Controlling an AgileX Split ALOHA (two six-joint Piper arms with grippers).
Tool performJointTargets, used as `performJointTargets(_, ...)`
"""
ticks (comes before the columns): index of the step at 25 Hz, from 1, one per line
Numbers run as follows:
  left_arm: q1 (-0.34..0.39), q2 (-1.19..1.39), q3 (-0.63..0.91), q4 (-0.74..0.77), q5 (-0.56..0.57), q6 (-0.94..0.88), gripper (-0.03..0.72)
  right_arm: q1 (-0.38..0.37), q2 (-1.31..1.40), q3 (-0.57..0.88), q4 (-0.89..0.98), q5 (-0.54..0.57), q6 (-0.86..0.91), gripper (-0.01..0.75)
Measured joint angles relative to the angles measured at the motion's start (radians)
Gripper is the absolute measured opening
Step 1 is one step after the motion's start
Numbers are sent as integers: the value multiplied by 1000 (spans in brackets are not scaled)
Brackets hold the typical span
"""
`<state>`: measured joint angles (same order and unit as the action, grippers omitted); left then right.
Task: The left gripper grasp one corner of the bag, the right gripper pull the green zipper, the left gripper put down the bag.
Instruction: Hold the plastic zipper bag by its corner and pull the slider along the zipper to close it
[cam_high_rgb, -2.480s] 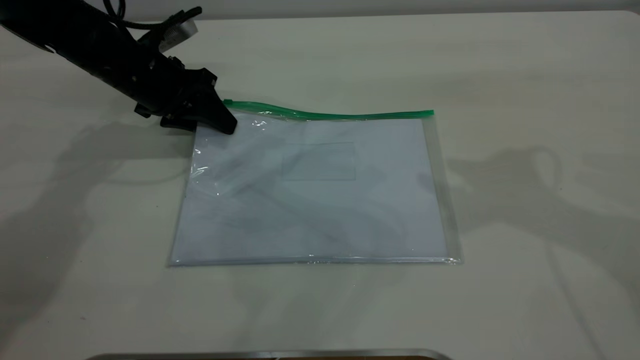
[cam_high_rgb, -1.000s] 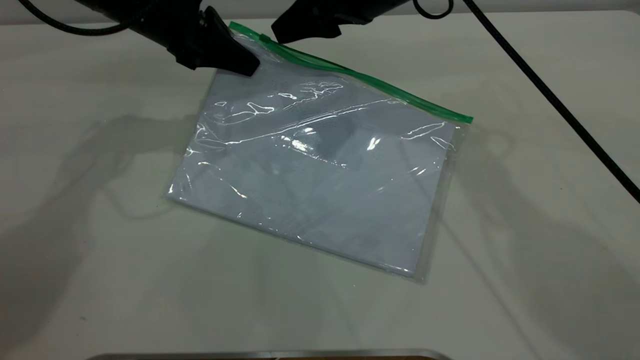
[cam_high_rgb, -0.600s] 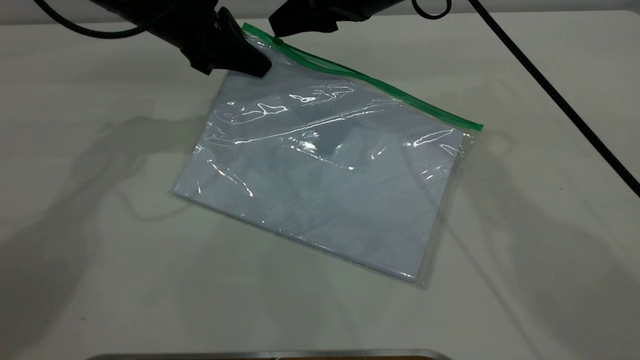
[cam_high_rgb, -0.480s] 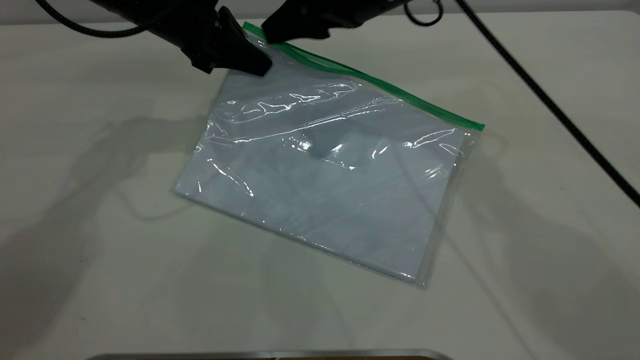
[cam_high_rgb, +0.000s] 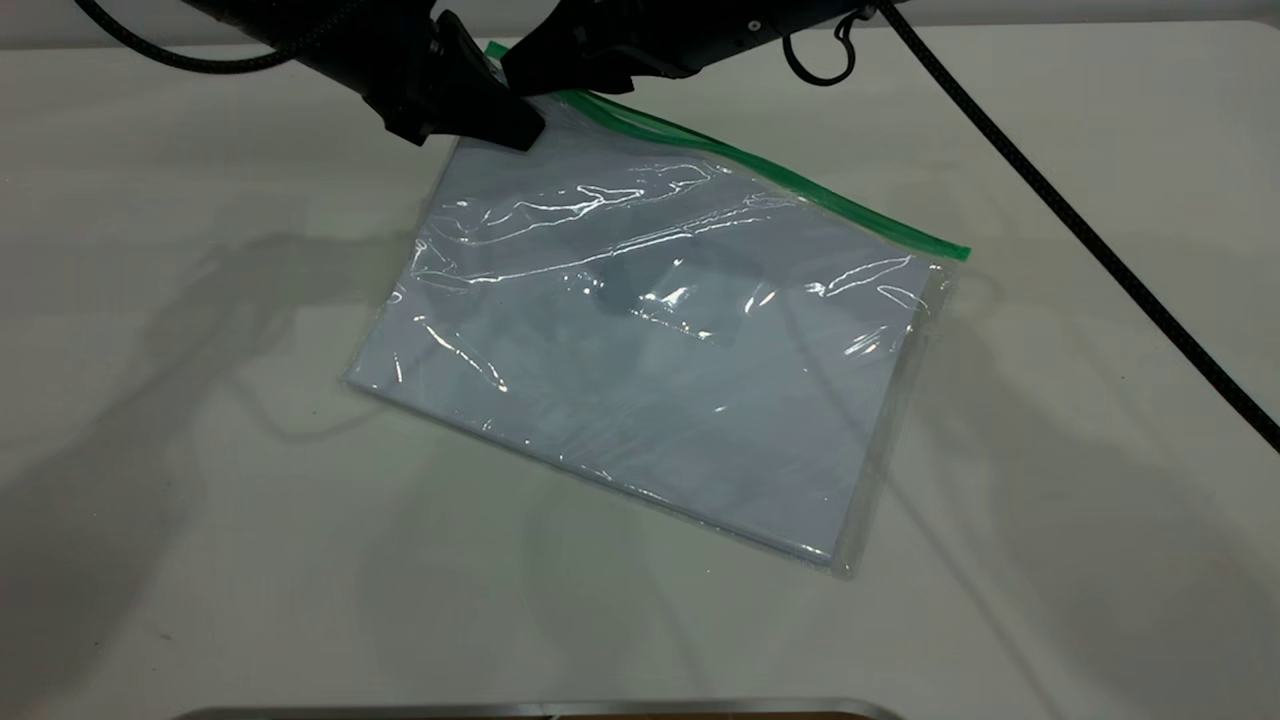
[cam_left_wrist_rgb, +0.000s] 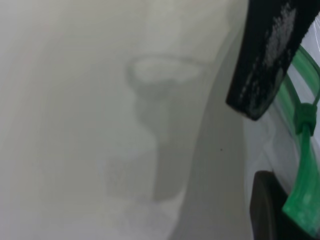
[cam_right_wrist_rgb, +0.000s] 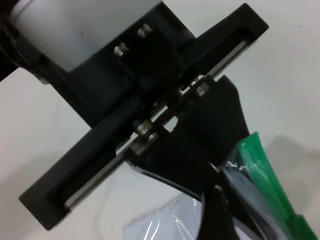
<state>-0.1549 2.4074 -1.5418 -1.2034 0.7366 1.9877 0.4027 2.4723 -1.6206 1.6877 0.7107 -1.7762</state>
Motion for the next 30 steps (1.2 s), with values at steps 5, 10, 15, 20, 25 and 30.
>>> performJointTargets(5, 0, 0, 0, 0, -3, 0, 59, 7, 0, 0, 11, -5, -1, 428)
performJointTargets(10, 0, 0, 0, 1, -3, 0, 59, 7, 0, 0, 0, -13, -12, 301)
performJointTargets(15, 0, 0, 0, 1, -3, 1, 59, 6, 0, 0, -1, -22, -16, 95)
performJointTargets(20, 0, 0, 0, 0, -2, 1, 59, 6, 3, 0, -4, -27, -28, 34)
performJointTargets(25, 1, 0, 0, -1, -3, 1, 59, 5, 3, 0, -4, -35, -52, 34)
performJointTargets(30, 28, 1, 0, -31, 46, 1, 59, -5, 3, -3, -1, -23, -54, 34)
